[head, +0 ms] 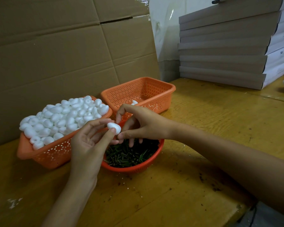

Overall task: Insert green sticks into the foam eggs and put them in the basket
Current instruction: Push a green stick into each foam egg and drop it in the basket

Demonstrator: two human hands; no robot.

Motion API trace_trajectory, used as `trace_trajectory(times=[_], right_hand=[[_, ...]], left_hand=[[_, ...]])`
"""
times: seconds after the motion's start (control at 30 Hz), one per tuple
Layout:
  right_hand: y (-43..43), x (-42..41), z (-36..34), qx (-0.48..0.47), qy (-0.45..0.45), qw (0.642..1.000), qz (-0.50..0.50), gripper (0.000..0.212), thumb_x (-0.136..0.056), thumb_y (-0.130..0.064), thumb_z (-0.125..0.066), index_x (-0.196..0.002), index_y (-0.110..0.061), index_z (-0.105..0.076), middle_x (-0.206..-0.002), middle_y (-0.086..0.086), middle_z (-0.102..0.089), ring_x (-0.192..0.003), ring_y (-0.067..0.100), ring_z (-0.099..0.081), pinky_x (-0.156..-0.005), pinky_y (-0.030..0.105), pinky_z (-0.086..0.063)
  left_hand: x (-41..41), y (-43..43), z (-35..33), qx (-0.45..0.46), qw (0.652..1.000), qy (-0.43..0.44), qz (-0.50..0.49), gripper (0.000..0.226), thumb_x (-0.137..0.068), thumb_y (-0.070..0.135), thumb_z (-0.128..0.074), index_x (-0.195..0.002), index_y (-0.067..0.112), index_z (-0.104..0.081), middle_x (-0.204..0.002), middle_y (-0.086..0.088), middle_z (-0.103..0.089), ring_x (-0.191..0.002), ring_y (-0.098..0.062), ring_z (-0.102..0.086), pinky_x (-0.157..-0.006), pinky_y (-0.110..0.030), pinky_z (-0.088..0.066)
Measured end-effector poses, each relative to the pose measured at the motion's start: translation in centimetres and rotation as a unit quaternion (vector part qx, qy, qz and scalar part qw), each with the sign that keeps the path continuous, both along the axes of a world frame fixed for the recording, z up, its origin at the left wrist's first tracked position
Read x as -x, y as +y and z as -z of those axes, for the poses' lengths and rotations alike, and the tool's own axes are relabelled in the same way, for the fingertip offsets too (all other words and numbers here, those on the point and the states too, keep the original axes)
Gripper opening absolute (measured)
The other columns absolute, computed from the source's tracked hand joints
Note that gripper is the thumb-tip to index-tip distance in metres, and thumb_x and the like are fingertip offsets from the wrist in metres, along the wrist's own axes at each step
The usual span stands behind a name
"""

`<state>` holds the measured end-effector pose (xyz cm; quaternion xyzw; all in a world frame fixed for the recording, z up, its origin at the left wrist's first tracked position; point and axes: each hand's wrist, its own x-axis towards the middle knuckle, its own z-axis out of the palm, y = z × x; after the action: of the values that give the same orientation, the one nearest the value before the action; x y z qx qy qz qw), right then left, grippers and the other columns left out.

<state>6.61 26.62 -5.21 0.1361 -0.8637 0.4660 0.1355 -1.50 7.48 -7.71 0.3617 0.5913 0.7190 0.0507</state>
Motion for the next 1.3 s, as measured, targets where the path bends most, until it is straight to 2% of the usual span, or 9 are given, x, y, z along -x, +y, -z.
trace_trajectory(times=[0.07, 0.17, 0.33, 0.57, 0.8, 0.97, 1.13, 1.3], right_hand=[[0.03, 0.02, -0.01, 0.001, 0.002, 1.000, 0.000, 0.034, -0.099, -0.012, -0.071, -0.120, -0.007, -0.045, -0.093, 0.009, -0.080, -0.072, 0.025, -0.078, -0.055, 0.030, -0.059], [0.01, 0.08, 0.05, 0.001, 0.005, 1.000, 0.000, 0.034, -0.099, -0.012, -0.071, -0.119, -0.006, -0.045, -0.093, 0.009, -0.080, -0.071, 0.025, -0.078, -0.054, 0.029, -0.059], [-0.01, 0.07, 0.02, -0.001, 0.005, 1.000, 0.001, 0.034, -0.099, -0.012, -0.072, -0.120, -0.006, -0.046, -0.092, 0.009, -0.080, -0.071, 0.025, -0.078, -0.054, 0.030, -0.059], [-0.13, 0.00, -0.08, -0.005, 0.001, 1.000, 0.005, 0.037, -0.098, -0.012, -0.073, -0.121, -0.003, -0.045, -0.091, 0.007, -0.080, -0.071, 0.026, -0.077, -0.055, 0.032, -0.059], [-0.11, -0.09, -0.13, 0.001, -0.003, 1.000, 0.008, 0.036, -0.098, -0.010, -0.072, -0.117, -0.002, -0.044, -0.092, 0.010, -0.080, -0.070, 0.028, -0.077, -0.055, 0.033, -0.058], [-0.16, -0.10, -0.16, 0.001, 0.003, 1.000, 0.005, 0.034, -0.098, -0.009, -0.072, -0.116, -0.002, -0.044, -0.093, 0.012, -0.080, -0.070, 0.028, -0.077, -0.054, 0.032, -0.057], [-0.07, -0.05, -0.12, 0.001, 0.003, 1.000, 0.004, 0.034, -0.098, -0.010, -0.072, -0.117, -0.003, -0.045, -0.093, 0.011, -0.080, -0.071, 0.027, -0.077, -0.054, 0.029, -0.058], [-0.09, -0.03, -0.09, 0.003, 0.000, 1.000, 0.004, 0.037, -0.097, -0.010, -0.073, -0.118, -0.002, -0.044, -0.093, 0.011, -0.080, -0.071, 0.026, -0.078, -0.054, 0.028, -0.058]], left_hand=[[-0.08, 0.11, -0.03, -0.003, 1.000, -0.003, -0.006, 0.027, -0.084, 0.016, -0.080, -0.111, 0.019, -0.076, -0.111, -0.003, -0.081, -0.098, -0.020, -0.079, -0.069, -0.022, -0.062], [0.01, 0.21, 0.07, -0.004, 1.000, -0.010, -0.017, 0.034, -0.088, 0.006, -0.080, -0.119, 0.016, -0.073, -0.114, -0.002, -0.080, -0.101, -0.019, -0.079, -0.068, -0.022, -0.062], [0.21, 0.07, 0.15, 0.004, 1.000, -0.006, -0.011, 0.028, -0.090, 0.000, -0.077, -0.112, 0.016, -0.074, -0.108, -0.003, -0.081, -0.100, -0.021, -0.079, -0.068, -0.022, -0.062], [0.26, 0.07, 0.08, 0.003, 1.000, -0.009, 0.000, 0.028, -0.091, -0.007, -0.074, -0.113, 0.012, -0.072, -0.107, -0.004, -0.081, -0.099, -0.020, -0.079, -0.069, -0.022, -0.062], [0.19, -0.07, -0.06, -0.003, 1.000, -0.012, 0.010, 0.028, -0.090, -0.002, -0.075, -0.114, 0.011, -0.071, -0.110, -0.004, -0.081, -0.102, -0.021, -0.079, -0.072, -0.022, -0.062], [-0.14, -0.02, -0.19, -0.012, 1.000, -0.021, -0.016, 0.042, -0.076, 0.023, -0.084, -0.115, 0.016, -0.071, -0.114, -0.005, -0.079, -0.101, -0.022, -0.079, -0.077, -0.025, -0.063], [-0.07, 0.00, -0.16, -0.004, 1.000, -0.022, -0.017, 0.038, -0.076, 0.020, -0.084, -0.111, 0.017, -0.071, -0.104, -0.007, -0.081, -0.095, -0.024, -0.079, -0.073, -0.024, -0.063], [0.10, -0.03, -0.15, -0.002, 1.000, -0.023, -0.014, 0.034, -0.082, 0.009, -0.082, -0.113, 0.016, -0.070, -0.106, -0.006, -0.081, -0.097, -0.023, -0.079, -0.074, -0.024, -0.063]])
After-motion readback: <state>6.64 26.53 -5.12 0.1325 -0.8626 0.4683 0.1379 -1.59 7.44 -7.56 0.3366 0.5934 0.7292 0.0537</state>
